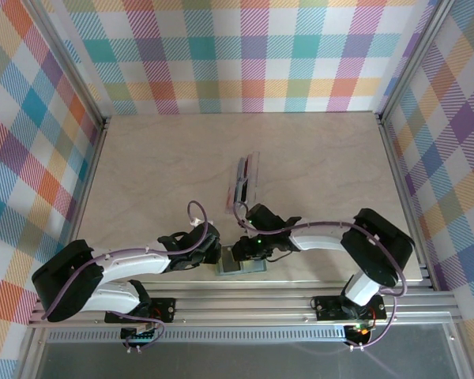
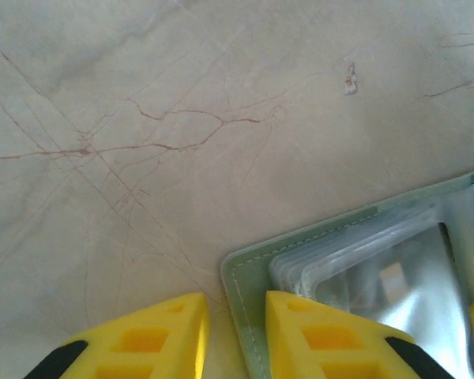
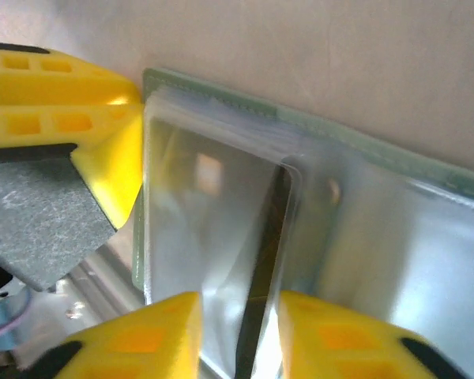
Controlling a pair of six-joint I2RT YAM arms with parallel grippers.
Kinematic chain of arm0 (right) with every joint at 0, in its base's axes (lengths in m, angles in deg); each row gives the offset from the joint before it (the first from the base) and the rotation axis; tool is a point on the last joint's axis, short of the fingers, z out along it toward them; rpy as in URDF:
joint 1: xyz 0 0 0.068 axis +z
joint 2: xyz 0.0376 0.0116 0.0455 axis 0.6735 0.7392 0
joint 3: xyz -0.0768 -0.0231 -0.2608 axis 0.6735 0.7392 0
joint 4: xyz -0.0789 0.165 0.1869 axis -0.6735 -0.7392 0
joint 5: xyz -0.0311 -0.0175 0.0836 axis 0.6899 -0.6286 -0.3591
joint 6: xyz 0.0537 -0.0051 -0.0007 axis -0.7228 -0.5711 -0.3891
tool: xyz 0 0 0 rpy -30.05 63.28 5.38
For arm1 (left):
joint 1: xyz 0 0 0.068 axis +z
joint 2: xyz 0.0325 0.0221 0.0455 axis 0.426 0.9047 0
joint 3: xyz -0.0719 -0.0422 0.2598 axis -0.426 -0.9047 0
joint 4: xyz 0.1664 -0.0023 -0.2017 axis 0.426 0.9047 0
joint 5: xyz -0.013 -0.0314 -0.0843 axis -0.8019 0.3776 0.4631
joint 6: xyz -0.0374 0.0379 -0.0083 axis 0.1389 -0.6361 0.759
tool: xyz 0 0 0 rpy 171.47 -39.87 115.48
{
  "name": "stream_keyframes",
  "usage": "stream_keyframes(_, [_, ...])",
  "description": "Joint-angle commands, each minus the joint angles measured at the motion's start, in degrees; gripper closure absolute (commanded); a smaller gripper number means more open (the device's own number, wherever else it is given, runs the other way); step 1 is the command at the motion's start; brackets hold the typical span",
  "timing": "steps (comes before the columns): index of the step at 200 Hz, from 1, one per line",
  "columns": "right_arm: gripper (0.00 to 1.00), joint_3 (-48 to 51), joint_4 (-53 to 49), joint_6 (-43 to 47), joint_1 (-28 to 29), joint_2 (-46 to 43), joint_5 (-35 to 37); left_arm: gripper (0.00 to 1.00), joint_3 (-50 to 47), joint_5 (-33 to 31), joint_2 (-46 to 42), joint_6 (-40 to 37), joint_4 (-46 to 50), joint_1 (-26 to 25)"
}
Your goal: Put the credit cards into the card holder
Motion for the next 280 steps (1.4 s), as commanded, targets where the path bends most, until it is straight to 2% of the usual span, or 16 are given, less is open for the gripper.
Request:
stream_keyframes(1, [0.59,-2.3,-10.79,3.14,0.29,-4.52,8.35,0.73,-1.83,0.22,0.05,0.9,-0.13,-0.86])
stream_keyframes(29, [0.55,-2.3,-16.75,4.67,1.26,-10.03,14.19,0.72,-1.83,0.17,-0.08,0.9,0.07,-0.89])
stream_keyframes(79, [0.47,-3.98,-28.89,2.97,4.23,-13.25,32.13,0.72,-1.65,0.65,0.18,0.8,-0.11,-0.86])
stream_keyframes(106, [0.43,-2.7,-29.97,1.3,4.42,-13.56,35.17,0.72,-1.72,0.71,0.17,0.77,-0.2,-0.87])
stream_keyframes(167, [0.42,-0.18,-31.41,-2.17,4.67,-14.78,38.62,0.72,-1.68,1.11,1.18,0.79,-0.98,-0.86])
stream_keyframes(207, [0.4,1.2,-30.68,-1.65,4.67,-16.44,37.16,0.72,-1.54,1.62,1.95,0.7,-1.76,-0.87])
stream_keyframes(217, [0.43,1.82,-28.9,-1.03,4.67,-16.04,35.43,0.72,-1.64,1.77,1.85,0.71,-1.95,-0.86])
stream_keyframes(226, [0.5,1.98,-27.58,-0.51,4.65,-15.32,33.69,0.72,-1.65,1.88,1.87,0.63,-1.95,-0.86])
stream_keyframes(260, [1.0,2.32,-21.6,1.53,4.68,-14.79,25.83,0.72,-2.03,2.47,2.15,0.64,-2.77,-0.91])
stream_keyframes(280, [1.0,-0.1,-23.06,2.8,4.32,-15.51,26.9,0.72,-1.62,3.03,3.27,0.72,-3.68,-0.86])
